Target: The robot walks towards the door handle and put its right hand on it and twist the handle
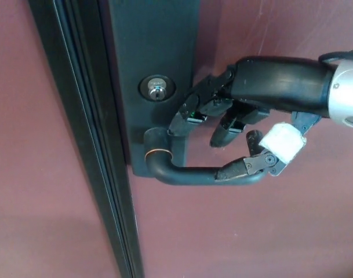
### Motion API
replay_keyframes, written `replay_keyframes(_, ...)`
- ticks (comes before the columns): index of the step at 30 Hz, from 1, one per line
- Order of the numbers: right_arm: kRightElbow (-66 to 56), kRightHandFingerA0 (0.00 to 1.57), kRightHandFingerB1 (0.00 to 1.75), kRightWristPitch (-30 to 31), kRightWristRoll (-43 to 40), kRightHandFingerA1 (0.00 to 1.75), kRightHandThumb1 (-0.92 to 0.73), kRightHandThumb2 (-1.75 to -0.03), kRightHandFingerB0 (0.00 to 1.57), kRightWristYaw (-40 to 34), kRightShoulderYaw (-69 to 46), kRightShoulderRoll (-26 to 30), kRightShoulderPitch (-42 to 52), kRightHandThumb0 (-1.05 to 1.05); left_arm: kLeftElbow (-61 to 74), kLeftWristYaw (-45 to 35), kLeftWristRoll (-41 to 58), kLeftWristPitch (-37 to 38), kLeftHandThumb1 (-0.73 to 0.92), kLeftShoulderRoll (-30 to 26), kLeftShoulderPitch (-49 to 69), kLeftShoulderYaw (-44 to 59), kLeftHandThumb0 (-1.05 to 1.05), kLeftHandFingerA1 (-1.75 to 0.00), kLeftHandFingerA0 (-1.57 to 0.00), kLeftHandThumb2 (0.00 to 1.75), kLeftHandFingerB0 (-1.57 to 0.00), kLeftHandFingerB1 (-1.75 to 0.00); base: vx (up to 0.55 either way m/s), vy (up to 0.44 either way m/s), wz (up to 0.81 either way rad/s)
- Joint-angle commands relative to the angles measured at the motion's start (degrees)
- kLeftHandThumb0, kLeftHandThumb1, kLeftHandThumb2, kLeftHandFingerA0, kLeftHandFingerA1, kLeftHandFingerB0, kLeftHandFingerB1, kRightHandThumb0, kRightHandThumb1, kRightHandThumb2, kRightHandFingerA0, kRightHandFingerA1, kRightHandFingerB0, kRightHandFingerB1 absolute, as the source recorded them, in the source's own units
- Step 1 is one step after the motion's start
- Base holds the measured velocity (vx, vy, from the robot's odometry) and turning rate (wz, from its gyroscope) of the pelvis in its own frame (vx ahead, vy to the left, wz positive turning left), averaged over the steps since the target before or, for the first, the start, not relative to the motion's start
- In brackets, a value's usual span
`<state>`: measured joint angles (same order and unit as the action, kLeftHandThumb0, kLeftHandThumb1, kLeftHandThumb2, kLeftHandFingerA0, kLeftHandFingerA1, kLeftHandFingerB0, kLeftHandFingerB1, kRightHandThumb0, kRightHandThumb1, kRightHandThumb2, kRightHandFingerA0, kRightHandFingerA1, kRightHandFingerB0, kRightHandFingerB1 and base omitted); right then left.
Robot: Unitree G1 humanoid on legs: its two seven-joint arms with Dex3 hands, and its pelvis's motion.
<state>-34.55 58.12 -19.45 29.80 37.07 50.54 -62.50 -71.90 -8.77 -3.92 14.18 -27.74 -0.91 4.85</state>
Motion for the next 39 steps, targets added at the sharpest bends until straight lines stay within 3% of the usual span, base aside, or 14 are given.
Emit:
replay_keyframes(1,1.01,0.40,0.44,2.46,5.59,0.52,-0.44,-0.82,0.28,1.54,0.66,-0.27,-0.65,-0.64,-0.18,-0.68,-0.50,0.41,0.62,-0.10,0.43,-0.29,-0.22,-0.50,-0.58,0.58,-0.49,-0.42,0.00,0.000,0.00)
replay_keyframes(2,1.29,0.39,0.33,2.32,6.26,0.38,-0.54,-0.57,0.37,2.09,1.04,0.23,-0.44,-0.61,0.02,-0.68,-0.52,0.63,0.54,-0.10,0.60,-0.34,-0.29,-0.56,-0.56,0.69,-0.45,-0.49,0.00,0.000,0.00)
replay_keyframes(7,1.09,0.39,0.33,2.01,7.54,0.39,-0.53,-0.57,0.36,3.26,0.94,0.55,0.21,-0.61,-0.10,-0.40,-0.46,0.52,0.54,0.01,0.48,-0.32,-0.29,-0.56,-0.56,0.69,-0.46,-0.49,0.00,0.000,0.00)
replay_keyframes(8,1.09,0.41,0.43,2.02,7.79,0.53,-0.43,-0.82,0.26,3.45,0.88,0.47,0.28,-0.62,-0.11,-0.40,-0.46,0.52,0.63,0.01,0.48,-0.32,-0.21,-0.51,-0.59,0.58,-0.48,-0.42,0.00,0.000,0.00)
replay_keyframes(9,1.10,0.41,0.43,2.02,7.96,0.53,-0.43,-0.82,0.26,3.60,0.83,0.41,0.33,-0.62,-0.11,-0.40,-0.46,0.52,0.63,0.01,0.48,-0.32,-0.21,-0.51,-0.59,0.58,-0.48,-0.42,0.00,0.000,0.00)
replay_keyframes(10,1.15,0.45,0.34,1.25,8.91,0.41,-0.51,-0.58,0.36,3.66,1.39,0.89,1.15,-0.63,-0.05,-0.31,-0.45,0.64,0.54,-0.24,0.58,-0.27,-0.29,-0.56,-0.56,0.69,-0.46,-0.49,0.00,0.000,0.00)
replay_keyframes(11,0.79,0.49,0.34,1.28,9.49,0.41,-0.55,-0.57,0.37,3.74,1.59,1.29,1.72,-0.61,-0.04,-0.10,-0.72,0.86,0.54,-0.37,0.62,-0.49,-0.29,-0.56,-0.57,0.69,-0.45,-0.49,0.00,0.000,0.00)
replay_keyframes(14,0.26,0.49,0.34,1.47,10.33,0.41,-0.55,-0.57,0.37,4.16,1.60,1.45,2.46,-0.60,-0.05,-0.32,-0.66,0.77,0.54,-0.48,0.61,-0.54,-0.29,-0.56,-0.57,0.69,-0.45,-0.49,0.00,0.000,0.00)
replay_keyframes(15,0.06,0.49,0.34,1.52,10.65,0.41,-0.55,-0.57,0.37,4.34,1.73,1.50,2.67,-0.60,-0.11,-0.16,-0.71,0.77,0.62,-0.45,0.57,-0.59,-0.22,-0.50,-0.60,0.58,-0.48,-0.42,0.00,0.000,0.00)
replay_keyframes(24,0.36,0.45,0.34,2.11,13.88,0.41,-0.51,-0.58,0.34,8.45,6.00,0.70,0.17,-0.61,-0.04,-0.39,-0.44,0.86,0.62,-0.31,0.17,-0.57,-0.22,-0.49,-0.57,0.58,-0.48,-0.42,0.00,0.000,0.00)
replay_keyframes(39,1.37,0.51,0.37,3.49,17.78,0.43,-0.52,-0.57,0.43,12.93,13.14,-3.66,-1.75,-0.61,0.14,-0.03,-0.89,1.50,0.62,-0.29,0.01,-0.89,-0.22,-0.49,-0.57,0.58,-0.48,-0.42,0.00,0.000,0.00)
